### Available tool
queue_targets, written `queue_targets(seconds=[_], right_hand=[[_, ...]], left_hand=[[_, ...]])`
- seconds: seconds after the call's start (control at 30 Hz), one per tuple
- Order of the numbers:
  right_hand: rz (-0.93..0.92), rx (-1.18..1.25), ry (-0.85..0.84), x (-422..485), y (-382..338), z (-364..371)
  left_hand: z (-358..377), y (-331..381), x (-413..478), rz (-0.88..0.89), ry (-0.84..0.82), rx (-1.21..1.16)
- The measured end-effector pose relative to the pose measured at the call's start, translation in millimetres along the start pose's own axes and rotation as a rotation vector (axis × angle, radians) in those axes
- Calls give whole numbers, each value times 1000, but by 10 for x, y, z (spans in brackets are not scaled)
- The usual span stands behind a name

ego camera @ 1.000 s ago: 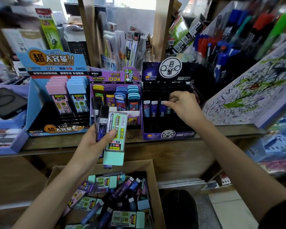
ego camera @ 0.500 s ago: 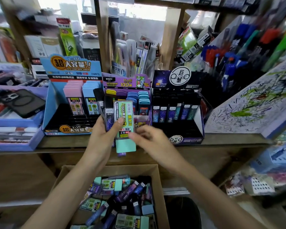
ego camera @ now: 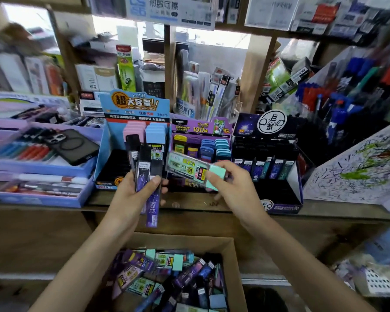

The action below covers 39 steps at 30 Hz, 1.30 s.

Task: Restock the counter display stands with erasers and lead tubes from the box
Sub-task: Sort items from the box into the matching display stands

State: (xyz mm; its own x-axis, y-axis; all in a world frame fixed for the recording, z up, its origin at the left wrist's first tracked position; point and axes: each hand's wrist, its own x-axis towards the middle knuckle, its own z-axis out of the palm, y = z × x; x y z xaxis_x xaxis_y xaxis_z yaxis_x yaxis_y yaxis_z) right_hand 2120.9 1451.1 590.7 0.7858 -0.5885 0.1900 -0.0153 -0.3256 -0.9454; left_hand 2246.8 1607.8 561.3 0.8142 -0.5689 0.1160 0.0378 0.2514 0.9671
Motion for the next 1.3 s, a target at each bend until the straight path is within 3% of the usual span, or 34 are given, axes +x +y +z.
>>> queue_targets(seconds=[0.2,0.47,0.73,0.93,1.17,1.3], right_hand=[[-142,-115,-25,431,-371,167],[-363,-256,-77,1220,-978,1044],[-459,-655,-80,1777,-850,1616],[-583,-970,-197,1906,-657,1815],[-491,-922,-303,1971,-620,1837],[-565,-933,-257,1941,-552,1862]], left_hand=[[-509,177,0,32,88,50],[-1097,370,-47,59,131,147],[-1356,301,-46,40,198,106],[-1390,251,7,14,224,83],[-1419,220,22,-9,220,57],[-1408,218,39,-11,216,48]])
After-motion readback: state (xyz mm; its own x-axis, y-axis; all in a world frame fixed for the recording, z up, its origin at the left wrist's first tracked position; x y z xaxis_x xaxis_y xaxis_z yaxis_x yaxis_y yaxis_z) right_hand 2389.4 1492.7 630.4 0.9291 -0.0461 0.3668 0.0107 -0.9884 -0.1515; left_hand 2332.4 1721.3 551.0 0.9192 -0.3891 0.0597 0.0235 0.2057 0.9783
